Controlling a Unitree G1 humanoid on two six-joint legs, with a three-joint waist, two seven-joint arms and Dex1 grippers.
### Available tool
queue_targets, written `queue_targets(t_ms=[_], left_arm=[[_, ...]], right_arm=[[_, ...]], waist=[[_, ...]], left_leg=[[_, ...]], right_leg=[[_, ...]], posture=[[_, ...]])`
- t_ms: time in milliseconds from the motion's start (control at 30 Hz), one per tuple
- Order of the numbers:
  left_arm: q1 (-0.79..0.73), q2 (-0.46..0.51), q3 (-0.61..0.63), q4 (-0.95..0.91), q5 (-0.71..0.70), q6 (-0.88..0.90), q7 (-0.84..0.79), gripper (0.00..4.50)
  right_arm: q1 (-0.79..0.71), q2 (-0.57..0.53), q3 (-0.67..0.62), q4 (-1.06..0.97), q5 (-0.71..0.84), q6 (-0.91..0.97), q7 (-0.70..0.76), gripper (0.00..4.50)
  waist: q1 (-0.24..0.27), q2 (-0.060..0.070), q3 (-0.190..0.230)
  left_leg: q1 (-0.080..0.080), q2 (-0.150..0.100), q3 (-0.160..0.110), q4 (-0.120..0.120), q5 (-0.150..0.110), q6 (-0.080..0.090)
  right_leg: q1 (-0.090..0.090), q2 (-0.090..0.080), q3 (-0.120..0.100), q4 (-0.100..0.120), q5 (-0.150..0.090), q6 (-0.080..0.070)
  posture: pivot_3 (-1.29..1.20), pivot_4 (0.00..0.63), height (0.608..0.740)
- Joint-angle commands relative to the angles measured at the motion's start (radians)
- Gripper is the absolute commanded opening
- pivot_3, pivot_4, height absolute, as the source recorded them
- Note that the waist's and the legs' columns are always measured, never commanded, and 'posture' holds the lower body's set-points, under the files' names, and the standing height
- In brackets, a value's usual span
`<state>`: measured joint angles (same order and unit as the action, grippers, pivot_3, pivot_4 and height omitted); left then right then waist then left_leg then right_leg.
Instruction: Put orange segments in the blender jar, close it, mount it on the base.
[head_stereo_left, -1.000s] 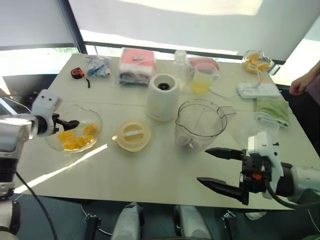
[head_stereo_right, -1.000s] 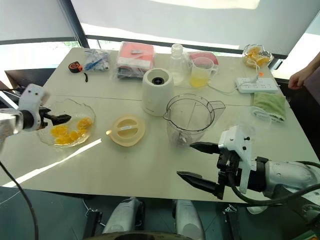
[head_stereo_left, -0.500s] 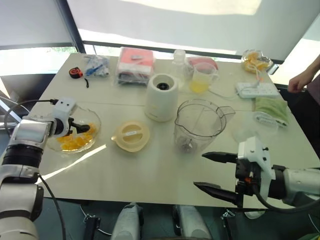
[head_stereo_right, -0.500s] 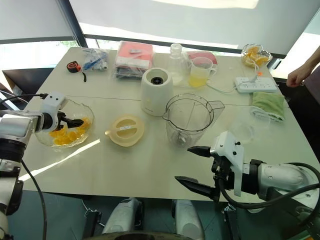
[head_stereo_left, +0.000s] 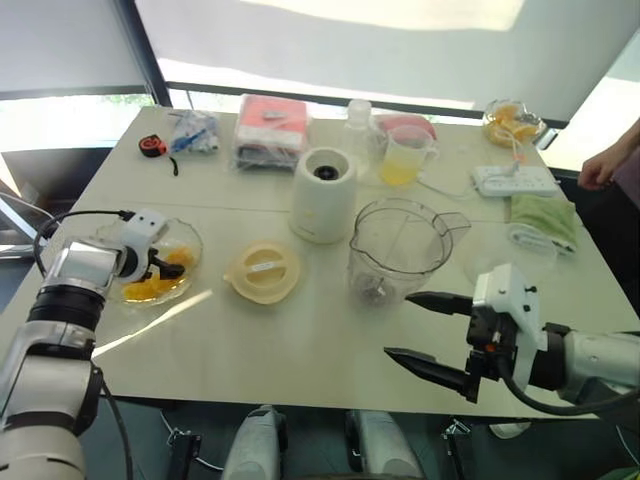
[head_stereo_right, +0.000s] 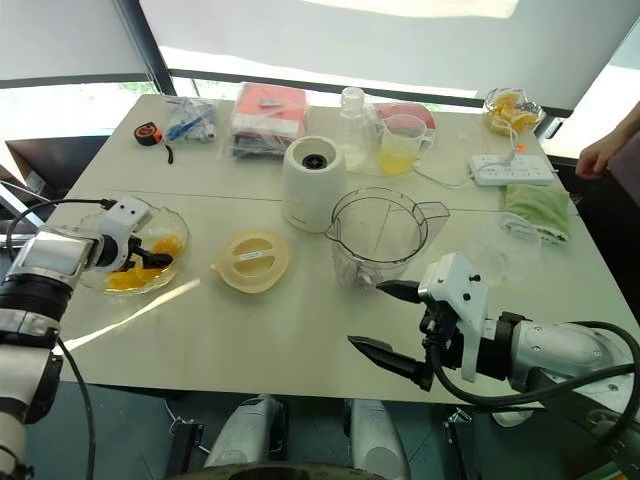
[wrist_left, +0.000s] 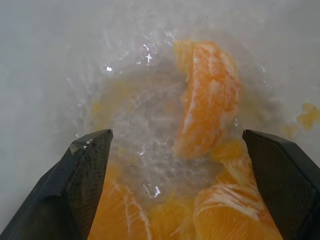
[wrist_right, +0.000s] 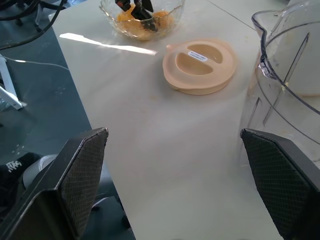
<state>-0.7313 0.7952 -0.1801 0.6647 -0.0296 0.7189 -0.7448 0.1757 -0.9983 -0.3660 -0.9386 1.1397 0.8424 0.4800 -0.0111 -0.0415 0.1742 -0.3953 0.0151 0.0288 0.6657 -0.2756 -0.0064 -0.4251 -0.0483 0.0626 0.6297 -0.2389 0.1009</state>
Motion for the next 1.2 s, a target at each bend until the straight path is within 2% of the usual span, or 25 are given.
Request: queue_targets(t_ms=[33, 200, 433, 533, 700, 767, 900, 1000, 1200], left_arm=[[-0.030, -0.021, 0.000, 0.073, 0.038, -0.055, 0.015, 4.35], [-0.081, -0.050, 0.007, 0.173, 0.064, -0.126, 0.036, 4.35], [-0.135, -0.100, 0.009, 0.295, 0.082, -0.130, 0.046, 4.35], [-0.140, -0.112, 0.011, 0.337, 0.093, -0.158, 0.053, 3.56], [-0.151, -0.118, 0.016, 0.363, 0.101, -0.177, 0.049, 0.93], [-0.152, -0.113, 0.018, 0.353, 0.102, -0.168, 0.040, 0.04], [-0.160, -0.082, 0.030, 0.304, 0.108, -0.151, 0.037, 0.04], [-0.181, -0.029, 0.054, 0.198, 0.094, -0.092, 0.014, 0.04], [-0.189, 0.180, 0.120, -0.124, 0.004, -0.011, -0.208, 0.04]], right_arm=[[-0.008, 0.007, -0.002, -0.033, 0.016, -0.022, -0.019, 4.49], [-0.007, 0.001, 0.002, -0.030, 0.012, -0.024, -0.025, 4.49], [-0.018, 0.000, 0.016, -0.031, 0.009, -0.027, -0.036, 4.49], [-0.030, -0.009, 0.007, -0.035, 0.025, -0.026, -0.045, 4.50], [-0.051, -0.013, 0.014, -0.036, 0.038, -0.023, -0.059, 4.50], [-0.048, -0.010, 0.016, -0.036, 0.034, -0.024, -0.059, 4.50], [-0.034, -0.004, 0.017, -0.035, 0.020, -0.028, -0.053, 4.50], [-0.016, 0.003, 0.015, -0.030, 0.004, -0.032, -0.045, 4.50], [0.059, 0.043, 0.009, 0.012, -0.031, -0.052, -0.013, 4.50]], waist=[[0.000, 0.000, 0.000], [-0.001, 0.000, 0.000], [0.004, 0.001, -0.002], [0.002, 0.002, -0.003], [0.000, 0.004, -0.005], [-0.003, 0.004, -0.005], [-0.002, 0.004, -0.005], [-0.003, 0.000, -0.003], [-0.002, -0.005, -0.002]], left_leg=[[0.000, 0.000, 0.000, 0.000, 0.000, 0.000], [0.000, 0.000, 0.000, 0.000, 0.000, 0.000], [0.001, 0.000, 0.000, 0.001, 0.000, 0.000], [0.001, -0.001, 0.000, 0.001, 0.000, 0.000], [0.004, 0.000, 0.000, 0.001, 0.000, 0.000], [0.004, 0.001, -0.001, 0.001, 0.000, 0.000], [0.004, 0.001, -0.001, 0.001, 0.000, 0.000], [0.001, 0.001, -0.001, 0.001, 0.000, 0.000], [-0.008, 0.001, -0.003, 0.001, 0.000, 0.000]], right_leg=[[0.000, 0.000, 0.000, 0.000, 0.000, 0.000], [0.000, 0.000, 0.000, 0.001, 0.000, 0.000], [0.001, 0.001, 0.000, 0.001, 0.001, 0.002], [0.002, 0.001, 0.000, 0.001, 0.001, 0.001], [0.004, 0.001, 0.000, 0.002, 0.001, 0.000], [0.003, 0.002, 0.000, 0.002, 0.001, -0.001], [0.003, 0.002, 0.000, 0.002, 0.001, -0.001], [0.001, 0.002, 0.000, 0.002, 0.002, 0.001], [-0.006, 0.002, -0.003, 0.001, 0.003, 0.003]], posture=[[0.00, 0.150, 0.740], [0.00, 0.150, 0.740], [0.00, 0.150, 0.740], [0.00, 0.150, 0.740], [0.00, 0.150, 0.740], [0.00, 0.150, 0.740], [0.00, 0.150, 0.740], [0.00, 0.150, 0.740], [0.00, 0.150, 0.740]])
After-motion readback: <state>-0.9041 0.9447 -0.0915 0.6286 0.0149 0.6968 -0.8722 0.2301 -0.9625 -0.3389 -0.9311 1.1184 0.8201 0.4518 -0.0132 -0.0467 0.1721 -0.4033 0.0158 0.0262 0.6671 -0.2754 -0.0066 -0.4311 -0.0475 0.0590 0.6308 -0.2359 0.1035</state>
